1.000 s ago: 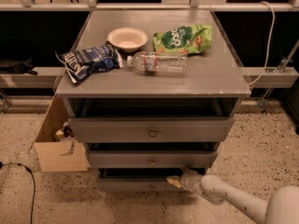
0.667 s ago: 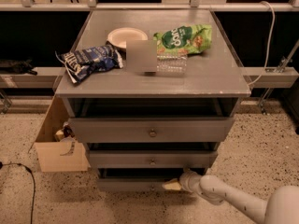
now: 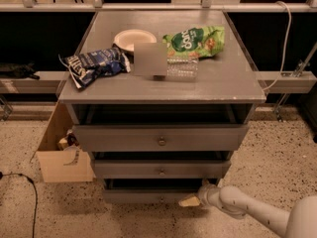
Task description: Open bottom drawer
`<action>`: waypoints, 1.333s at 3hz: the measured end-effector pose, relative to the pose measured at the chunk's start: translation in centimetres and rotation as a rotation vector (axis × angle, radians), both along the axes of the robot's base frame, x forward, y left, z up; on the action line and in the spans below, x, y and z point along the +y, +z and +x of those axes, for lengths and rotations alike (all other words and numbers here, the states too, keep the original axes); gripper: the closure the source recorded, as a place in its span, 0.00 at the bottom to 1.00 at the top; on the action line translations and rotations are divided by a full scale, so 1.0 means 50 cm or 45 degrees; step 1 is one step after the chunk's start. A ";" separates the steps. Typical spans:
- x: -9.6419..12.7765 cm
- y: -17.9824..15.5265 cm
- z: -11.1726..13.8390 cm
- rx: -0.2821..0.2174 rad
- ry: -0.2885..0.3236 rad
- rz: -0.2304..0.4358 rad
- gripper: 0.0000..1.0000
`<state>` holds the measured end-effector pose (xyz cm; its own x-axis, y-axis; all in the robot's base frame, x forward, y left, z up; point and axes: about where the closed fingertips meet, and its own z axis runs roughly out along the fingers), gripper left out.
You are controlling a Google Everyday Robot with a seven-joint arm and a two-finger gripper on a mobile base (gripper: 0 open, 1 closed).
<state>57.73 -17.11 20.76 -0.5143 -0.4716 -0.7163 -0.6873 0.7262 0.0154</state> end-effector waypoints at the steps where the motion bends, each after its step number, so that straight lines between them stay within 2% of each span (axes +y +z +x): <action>1: 0.002 -0.003 0.000 0.000 0.003 -0.006 0.00; 3: 0.028 -0.054 -0.025 0.027 0.032 -0.020 0.00; 4: 0.037 -0.099 -0.060 0.079 0.046 -0.022 0.00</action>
Offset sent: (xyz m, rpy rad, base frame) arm -0.0003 0.0082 -0.0116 -0.0326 0.0010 0.0115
